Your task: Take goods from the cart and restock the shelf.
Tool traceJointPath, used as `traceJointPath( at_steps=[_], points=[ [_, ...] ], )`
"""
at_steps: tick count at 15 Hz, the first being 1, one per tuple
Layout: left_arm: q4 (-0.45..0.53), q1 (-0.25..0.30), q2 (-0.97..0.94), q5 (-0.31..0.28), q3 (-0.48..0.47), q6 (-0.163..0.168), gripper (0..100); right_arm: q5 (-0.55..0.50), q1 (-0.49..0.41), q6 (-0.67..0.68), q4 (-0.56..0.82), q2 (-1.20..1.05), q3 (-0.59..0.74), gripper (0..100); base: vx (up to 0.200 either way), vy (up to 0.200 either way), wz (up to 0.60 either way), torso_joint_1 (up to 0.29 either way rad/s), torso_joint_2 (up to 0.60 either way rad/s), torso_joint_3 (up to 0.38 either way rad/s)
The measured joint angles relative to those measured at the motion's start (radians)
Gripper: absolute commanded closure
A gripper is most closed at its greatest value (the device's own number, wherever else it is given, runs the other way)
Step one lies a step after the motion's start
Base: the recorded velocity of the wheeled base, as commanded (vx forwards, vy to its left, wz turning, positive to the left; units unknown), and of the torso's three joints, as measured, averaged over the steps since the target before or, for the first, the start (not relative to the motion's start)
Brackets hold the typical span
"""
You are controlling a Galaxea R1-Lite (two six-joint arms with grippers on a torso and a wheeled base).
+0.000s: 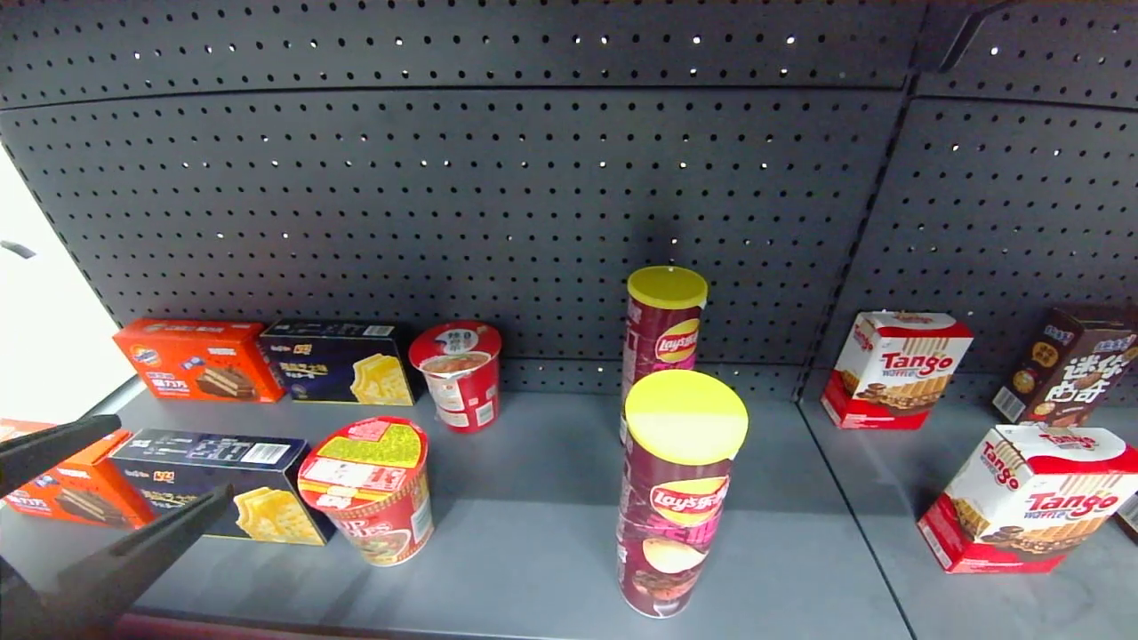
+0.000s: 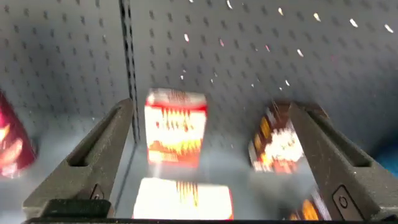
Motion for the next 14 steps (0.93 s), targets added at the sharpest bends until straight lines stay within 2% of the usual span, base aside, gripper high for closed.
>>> traceJointPath(
  at_steps=[2,7,9,12,14],
  points=[
    [0.001,0.001,-0.054,0.002,0.037,-0.012,0,-0.020,-0.011,0.002,0.031,-0.104,0.078,0,0.000,0.000,0.00,0.000,0.00,0.000],
    [0.003,0.001,-0.185,0.009,0.161,-0.013,0,-0.026,-0.110,0.003,0.179,-0.364,0.231,0,0.000,0.000,0.00,0.000,0.00,0.000],
    [0.005,0.000,-0.227,0.009,0.204,-0.012,0,-0.023,-0.104,0.002,0.261,-0.476,0.291,0,0.000,0.000,0.00,0.000,0.00,0.000],
    [0.006,-0.001,-0.262,0.010,0.243,-0.012,0,-0.021,-0.046,0.003,0.371,-0.626,0.373,0,0.000,0.000,0.00,0.000,0.00,0.000],
    [0.006,0.000,-0.279,0.017,0.264,-0.013,0,-0.021,-0.092,0.009,0.404,-0.695,0.416,0,0.000,0.000,0.00,0.000,0.00,0.000]
  ],
)
